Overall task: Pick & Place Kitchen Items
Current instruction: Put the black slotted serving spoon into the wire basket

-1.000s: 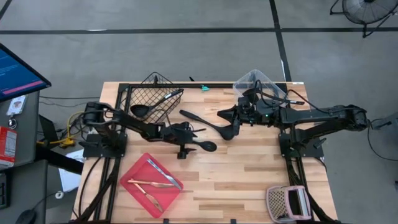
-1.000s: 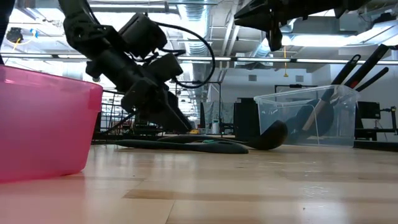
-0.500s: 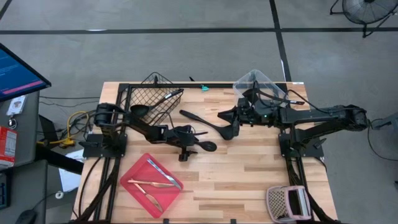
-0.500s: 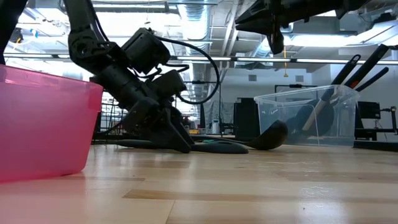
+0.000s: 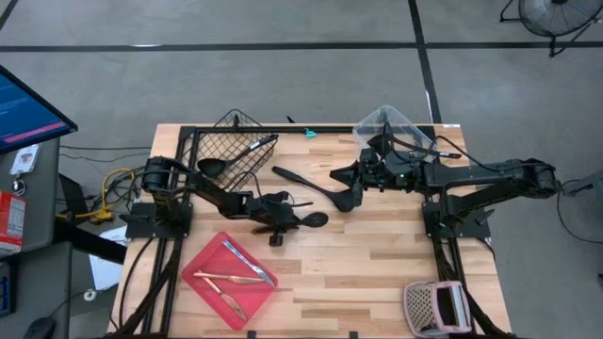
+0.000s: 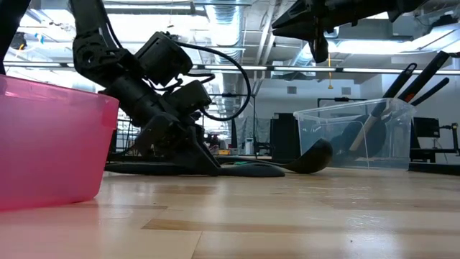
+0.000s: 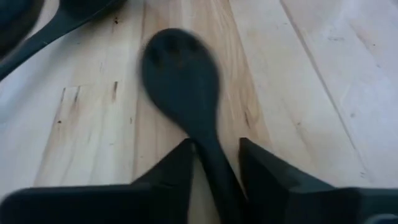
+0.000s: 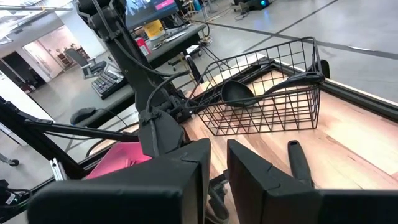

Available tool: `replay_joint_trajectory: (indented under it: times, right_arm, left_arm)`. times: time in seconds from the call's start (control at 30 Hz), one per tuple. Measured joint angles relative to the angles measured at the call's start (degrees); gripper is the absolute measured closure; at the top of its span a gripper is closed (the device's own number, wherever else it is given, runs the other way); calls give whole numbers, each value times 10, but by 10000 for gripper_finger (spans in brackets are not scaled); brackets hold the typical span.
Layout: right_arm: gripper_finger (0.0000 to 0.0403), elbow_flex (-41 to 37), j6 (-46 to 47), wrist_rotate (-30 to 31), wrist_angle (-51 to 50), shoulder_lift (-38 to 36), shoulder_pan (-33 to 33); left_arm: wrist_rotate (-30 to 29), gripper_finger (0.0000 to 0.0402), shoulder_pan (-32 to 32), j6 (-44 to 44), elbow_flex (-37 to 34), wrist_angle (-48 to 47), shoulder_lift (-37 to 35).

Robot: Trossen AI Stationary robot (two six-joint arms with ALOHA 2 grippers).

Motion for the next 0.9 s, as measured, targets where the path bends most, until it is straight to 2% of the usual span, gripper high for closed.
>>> replay_joint_trajectory:
  times: [0.13, 0.23, 0.5, 0.9]
  right_arm:
    - [351, 0, 0, 0, 0, 0, 0]
    - [351, 0, 0, 0, 0, 0, 0]
    - [351, 0, 2, 0, 0, 0, 0]
    - [351, 0, 2, 0, 5, 0, 0]
  left_arm:
    - [-2, 356, 5, -4, 0, 2, 1]
    - [-1, 387, 5, -12, -1, 3, 0]
    - [-1, 390, 4, -20, -2, 1, -9]
    - [-5, 391, 4, -43, -5, -32, -108]
